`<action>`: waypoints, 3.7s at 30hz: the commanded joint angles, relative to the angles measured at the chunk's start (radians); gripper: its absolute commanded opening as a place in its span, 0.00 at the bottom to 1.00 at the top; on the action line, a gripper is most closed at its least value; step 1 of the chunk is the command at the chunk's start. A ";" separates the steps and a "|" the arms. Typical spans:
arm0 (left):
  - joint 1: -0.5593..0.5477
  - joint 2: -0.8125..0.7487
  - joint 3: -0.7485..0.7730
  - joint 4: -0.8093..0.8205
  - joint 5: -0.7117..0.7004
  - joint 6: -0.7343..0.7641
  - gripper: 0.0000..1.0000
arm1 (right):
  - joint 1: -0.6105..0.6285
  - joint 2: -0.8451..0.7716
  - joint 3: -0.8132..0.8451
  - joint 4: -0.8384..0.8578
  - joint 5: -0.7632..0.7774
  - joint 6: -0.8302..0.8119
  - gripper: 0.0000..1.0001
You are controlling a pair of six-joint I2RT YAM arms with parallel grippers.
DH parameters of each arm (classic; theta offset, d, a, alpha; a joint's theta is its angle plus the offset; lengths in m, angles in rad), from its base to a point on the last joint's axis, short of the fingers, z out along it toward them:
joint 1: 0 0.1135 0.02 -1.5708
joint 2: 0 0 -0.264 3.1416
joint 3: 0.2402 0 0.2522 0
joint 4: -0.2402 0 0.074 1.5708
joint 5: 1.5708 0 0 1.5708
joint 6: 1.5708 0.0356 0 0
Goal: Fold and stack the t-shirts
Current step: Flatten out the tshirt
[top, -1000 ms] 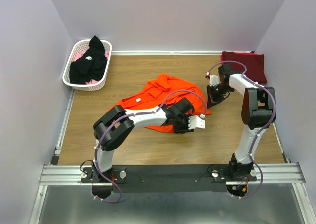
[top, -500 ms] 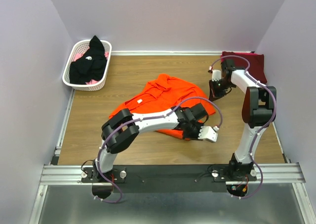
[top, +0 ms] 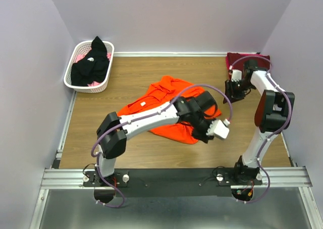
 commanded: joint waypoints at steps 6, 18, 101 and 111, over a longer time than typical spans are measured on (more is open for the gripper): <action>0.285 -0.078 -0.086 0.000 0.046 -0.021 0.52 | -0.003 -0.084 -0.180 -0.054 -0.111 -0.015 0.53; 0.236 -0.060 -0.248 0.254 -0.214 -0.134 0.68 | 0.014 -0.012 -0.243 0.090 -0.070 0.054 0.50; 0.532 0.083 -0.309 0.403 -0.307 -0.298 0.52 | 0.003 -0.030 -0.066 0.067 0.082 -0.038 0.01; 0.616 -0.121 -0.393 0.311 -0.267 -0.274 0.00 | 0.003 -0.035 -0.073 0.067 0.120 -0.061 0.01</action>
